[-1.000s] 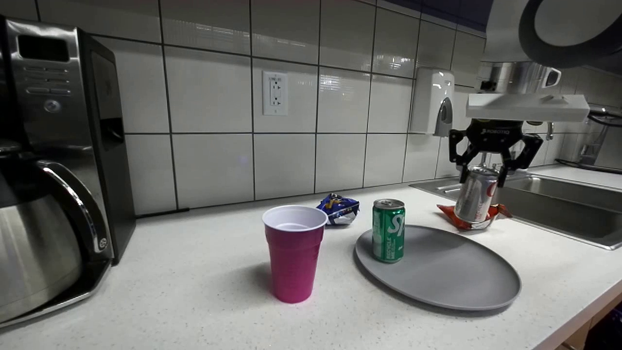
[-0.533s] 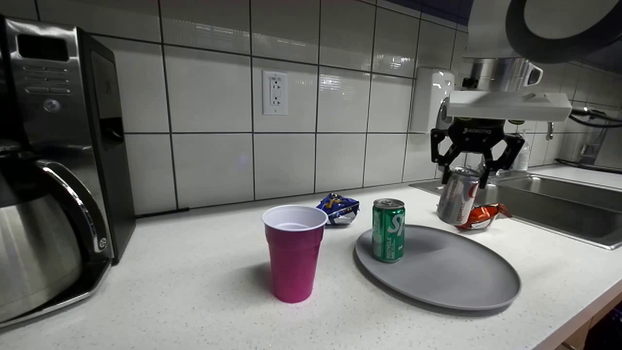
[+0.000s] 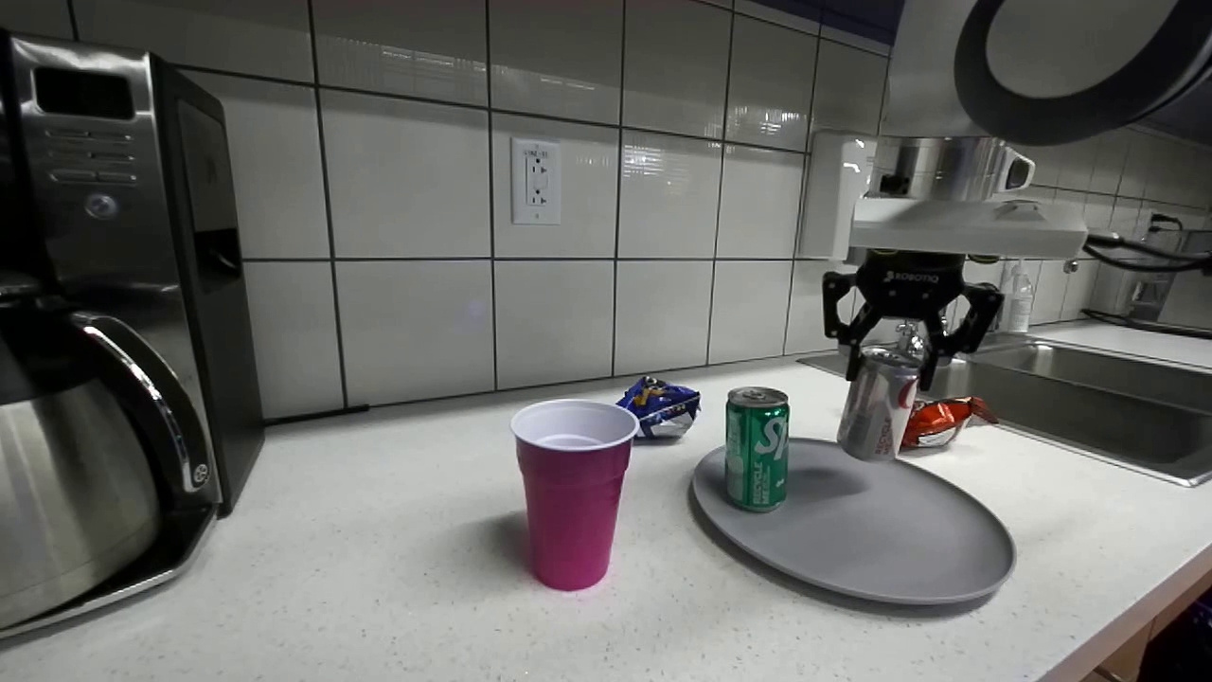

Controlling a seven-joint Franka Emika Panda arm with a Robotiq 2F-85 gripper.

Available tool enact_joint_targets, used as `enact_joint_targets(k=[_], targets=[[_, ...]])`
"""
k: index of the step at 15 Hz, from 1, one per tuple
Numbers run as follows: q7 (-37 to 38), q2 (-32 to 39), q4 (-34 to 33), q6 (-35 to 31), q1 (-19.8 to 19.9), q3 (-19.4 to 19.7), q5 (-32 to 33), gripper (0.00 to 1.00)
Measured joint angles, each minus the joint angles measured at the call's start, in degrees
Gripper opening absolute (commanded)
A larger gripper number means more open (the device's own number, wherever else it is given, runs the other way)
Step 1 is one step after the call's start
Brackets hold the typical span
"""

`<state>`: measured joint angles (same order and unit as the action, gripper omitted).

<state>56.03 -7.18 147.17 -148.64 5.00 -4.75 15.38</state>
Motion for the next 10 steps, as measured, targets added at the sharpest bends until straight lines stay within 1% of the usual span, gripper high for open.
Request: enact_joint_targets(k=[10], targets=[[0.0,4.53,-2.05,0.24,-0.82,0.19,-0.81,0.39]])
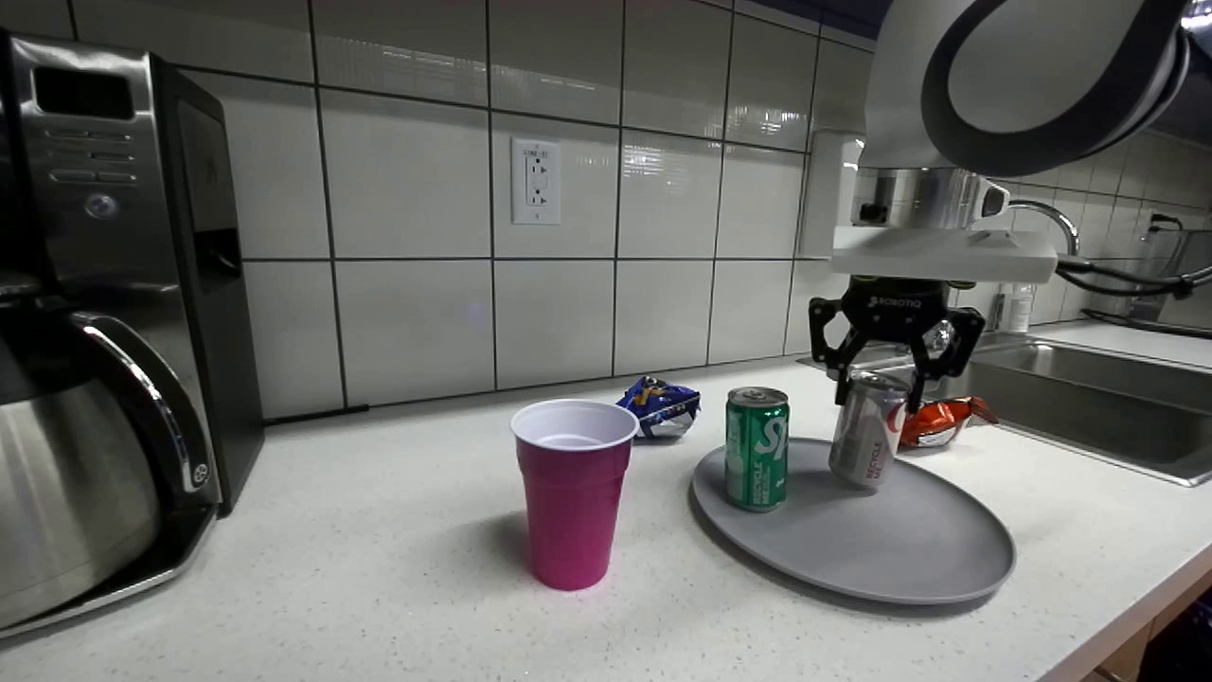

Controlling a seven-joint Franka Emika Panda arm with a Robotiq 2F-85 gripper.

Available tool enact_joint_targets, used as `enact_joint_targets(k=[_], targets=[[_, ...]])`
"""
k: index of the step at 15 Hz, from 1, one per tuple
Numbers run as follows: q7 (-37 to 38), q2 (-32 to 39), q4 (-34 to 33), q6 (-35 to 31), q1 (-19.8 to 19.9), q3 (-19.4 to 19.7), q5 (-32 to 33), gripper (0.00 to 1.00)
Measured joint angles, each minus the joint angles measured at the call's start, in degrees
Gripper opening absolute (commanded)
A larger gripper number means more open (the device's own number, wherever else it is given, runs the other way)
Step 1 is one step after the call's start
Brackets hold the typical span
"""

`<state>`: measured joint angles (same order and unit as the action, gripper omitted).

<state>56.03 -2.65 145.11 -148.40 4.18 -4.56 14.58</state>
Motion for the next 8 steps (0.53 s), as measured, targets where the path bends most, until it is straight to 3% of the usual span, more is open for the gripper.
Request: enact_joint_targets(k=[2,3,6,8], targets=[[0.0,0.4,-0.29,0.21,-0.17,0.08,-0.01,0.4],[0.0,0.53,-0.41,0.33,-0.28,0.14,-0.01,0.89],[0.0,0.68,-0.76,0.66,-0.61,0.36,-0.01,0.99],[0.0,0.68,-1.22,0.8,-0.85,0.58,-0.01,1.0]])
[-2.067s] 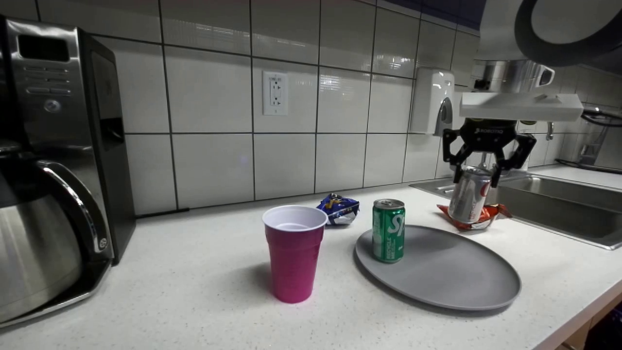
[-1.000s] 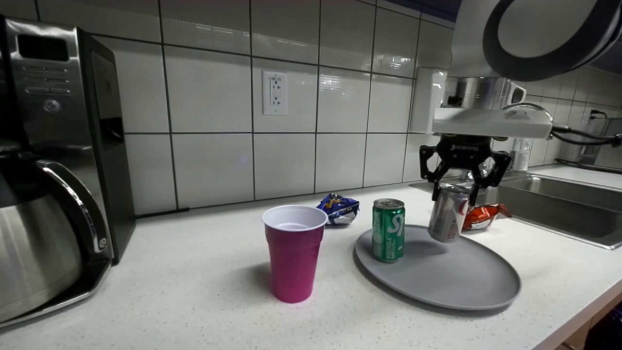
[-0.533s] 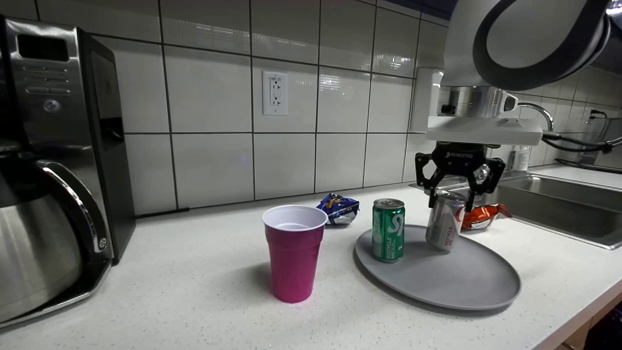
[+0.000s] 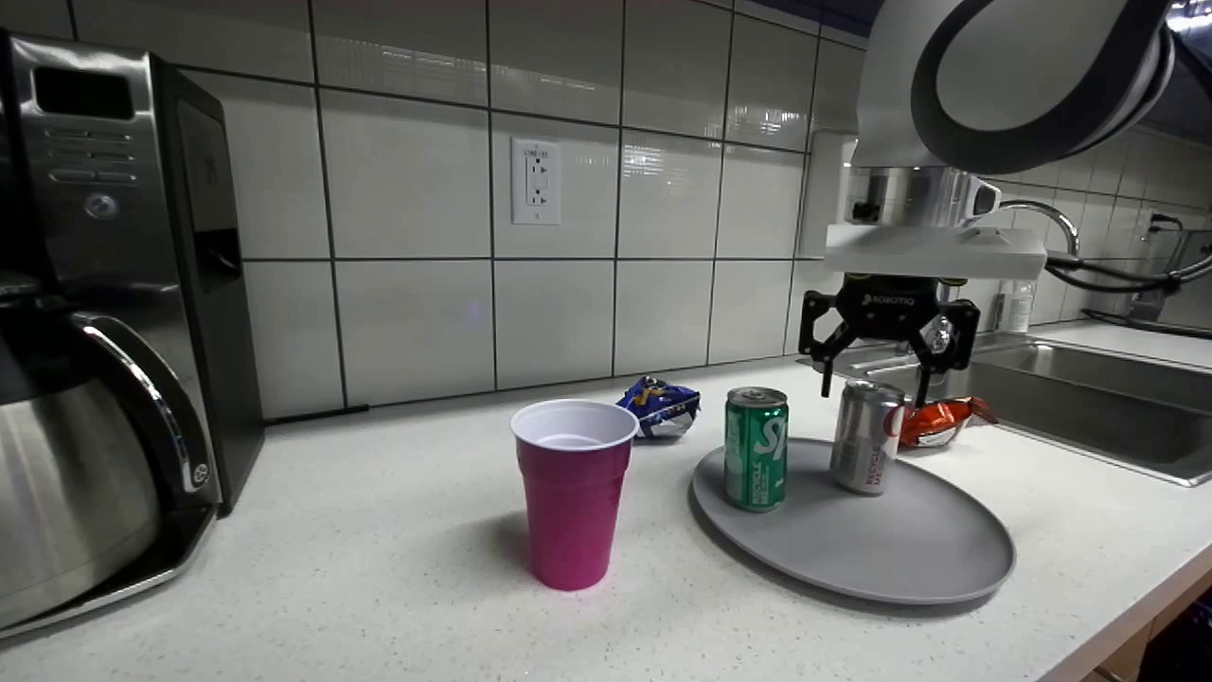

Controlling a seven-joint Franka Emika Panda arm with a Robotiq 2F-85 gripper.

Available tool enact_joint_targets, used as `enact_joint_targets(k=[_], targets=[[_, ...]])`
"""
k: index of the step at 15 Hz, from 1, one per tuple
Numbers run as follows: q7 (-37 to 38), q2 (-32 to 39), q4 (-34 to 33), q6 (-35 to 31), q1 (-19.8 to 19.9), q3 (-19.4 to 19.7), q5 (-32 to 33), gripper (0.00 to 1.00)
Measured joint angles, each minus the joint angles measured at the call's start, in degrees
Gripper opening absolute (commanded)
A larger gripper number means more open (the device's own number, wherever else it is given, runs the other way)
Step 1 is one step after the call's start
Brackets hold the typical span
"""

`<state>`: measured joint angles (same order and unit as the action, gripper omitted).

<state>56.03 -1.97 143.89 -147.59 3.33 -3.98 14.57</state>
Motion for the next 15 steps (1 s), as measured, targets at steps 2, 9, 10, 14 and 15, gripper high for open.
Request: enact_joint_targets(k=[2,9,10,14,15], targets=[[0.0,-0.02,-0.48,0.07,-0.23,0.19,0.0,1.0],[0.0,-0.97,-1.42,0.16,-0.51,0.2,0.06,1.0],[0.0,-1.29,-1.48,0.2,-0.54,0.2,0.1,1.0],[0.0,-2.84,-1.6,0.6,-0.85,0.11,0.53,1.0],[0.0,-3.28,-1.61,0.73,-1.0,0.08,0.64,1.0]])
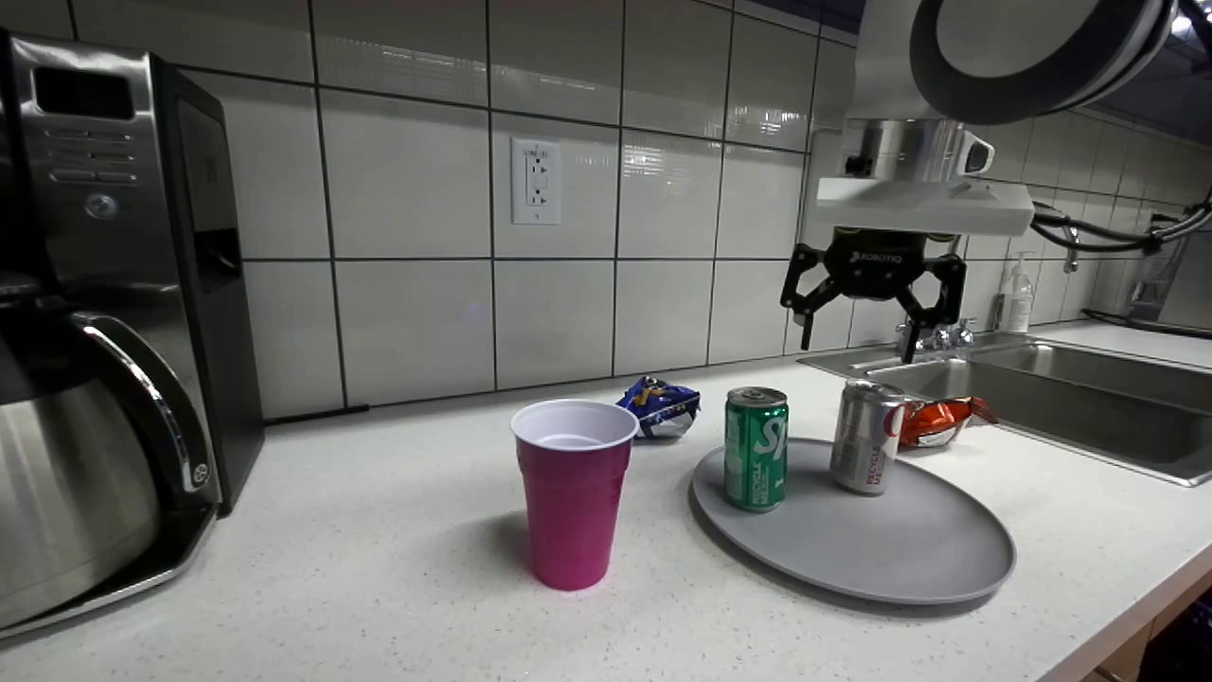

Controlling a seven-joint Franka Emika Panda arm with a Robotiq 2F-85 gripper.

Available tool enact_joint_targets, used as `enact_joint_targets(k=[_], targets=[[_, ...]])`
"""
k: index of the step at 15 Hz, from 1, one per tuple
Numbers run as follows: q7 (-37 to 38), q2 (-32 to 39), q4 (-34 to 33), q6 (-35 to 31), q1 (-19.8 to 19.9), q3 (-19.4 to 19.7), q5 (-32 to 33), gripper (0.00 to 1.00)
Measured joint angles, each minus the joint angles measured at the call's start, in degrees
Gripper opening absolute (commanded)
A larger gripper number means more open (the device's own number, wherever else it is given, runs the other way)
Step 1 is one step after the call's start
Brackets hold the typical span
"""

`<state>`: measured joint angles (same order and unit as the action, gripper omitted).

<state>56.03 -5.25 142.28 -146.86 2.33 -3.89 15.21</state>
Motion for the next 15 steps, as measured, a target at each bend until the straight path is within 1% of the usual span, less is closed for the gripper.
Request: enact_joint_targets(k=[5,12,15], targets=[[0.26,-2.81,-0.03,1.15,-0.36,-1.13,1.02,1.0],[2.12,-6.39,-0.03,3.4,-0.97,-4.87,1.95,1.0],[2.38,-6.78,-0.03,3.73,-1.0,-5.31,2.07,1.0]])
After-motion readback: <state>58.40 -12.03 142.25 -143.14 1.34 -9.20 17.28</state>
